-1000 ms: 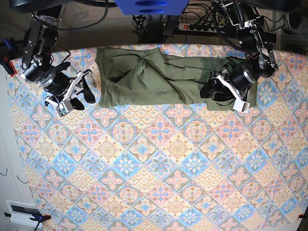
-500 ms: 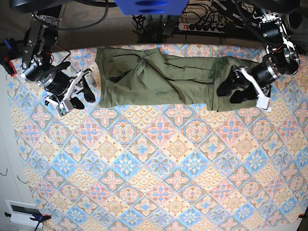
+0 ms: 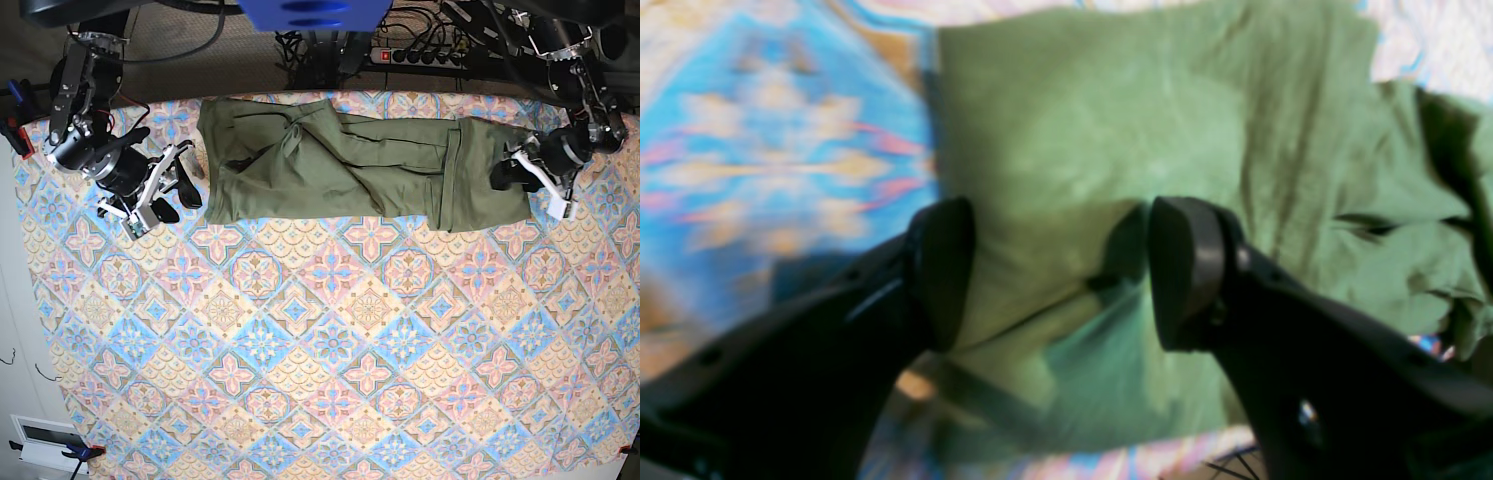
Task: Layout the t-shirt on the table in an organized manner, then fold the t-shirt properly
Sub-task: 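Grasp the shirt's other end with the left gripper and fold it inward, then push the folded end with the left gripper toward the shirt's middle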
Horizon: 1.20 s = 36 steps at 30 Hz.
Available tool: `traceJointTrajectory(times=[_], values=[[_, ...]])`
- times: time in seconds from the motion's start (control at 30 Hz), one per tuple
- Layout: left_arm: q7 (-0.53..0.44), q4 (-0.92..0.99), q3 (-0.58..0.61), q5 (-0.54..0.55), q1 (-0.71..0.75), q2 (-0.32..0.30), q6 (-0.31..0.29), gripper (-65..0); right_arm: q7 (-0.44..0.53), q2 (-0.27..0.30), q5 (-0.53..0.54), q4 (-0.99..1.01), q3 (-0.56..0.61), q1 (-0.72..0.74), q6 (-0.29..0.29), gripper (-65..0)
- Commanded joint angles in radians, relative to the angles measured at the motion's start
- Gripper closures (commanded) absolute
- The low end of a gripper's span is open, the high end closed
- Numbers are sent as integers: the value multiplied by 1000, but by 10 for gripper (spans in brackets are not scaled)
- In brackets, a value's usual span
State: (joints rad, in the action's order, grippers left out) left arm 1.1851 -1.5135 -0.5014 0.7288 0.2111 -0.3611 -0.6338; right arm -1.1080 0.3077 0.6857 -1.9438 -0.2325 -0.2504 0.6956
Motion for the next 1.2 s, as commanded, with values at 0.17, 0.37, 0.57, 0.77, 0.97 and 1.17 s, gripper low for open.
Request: traceJointTrajectory(times=[0.17, 0.37, 0.57, 0.77, 0.97, 1.17], values=[[-34, -14, 175, 53, -8, -13, -10, -406, 21, 12, 15, -13, -5, 9, 3, -259], [-40, -15, 166, 54, -8, -16, -10, -406, 21, 12, 15, -13, -8, 9, 3, -259], [-34, -117, 14, 73, -5, -13, -13, -408, 21, 12, 15, -13, -5, 9, 3, -259], [-32, -258, 85, 193, 61, -13, -8, -411, 21, 12, 15, -13, -5, 9, 3, -259], [-40, -252, 208, 82, 57, 56, 50, -407, 21, 12, 15, -13, -5, 9, 3, -259], [-38, -250, 215, -61, 46, 173, 75, -411, 21, 12, 15, -13, -5, 9, 3, -259]])
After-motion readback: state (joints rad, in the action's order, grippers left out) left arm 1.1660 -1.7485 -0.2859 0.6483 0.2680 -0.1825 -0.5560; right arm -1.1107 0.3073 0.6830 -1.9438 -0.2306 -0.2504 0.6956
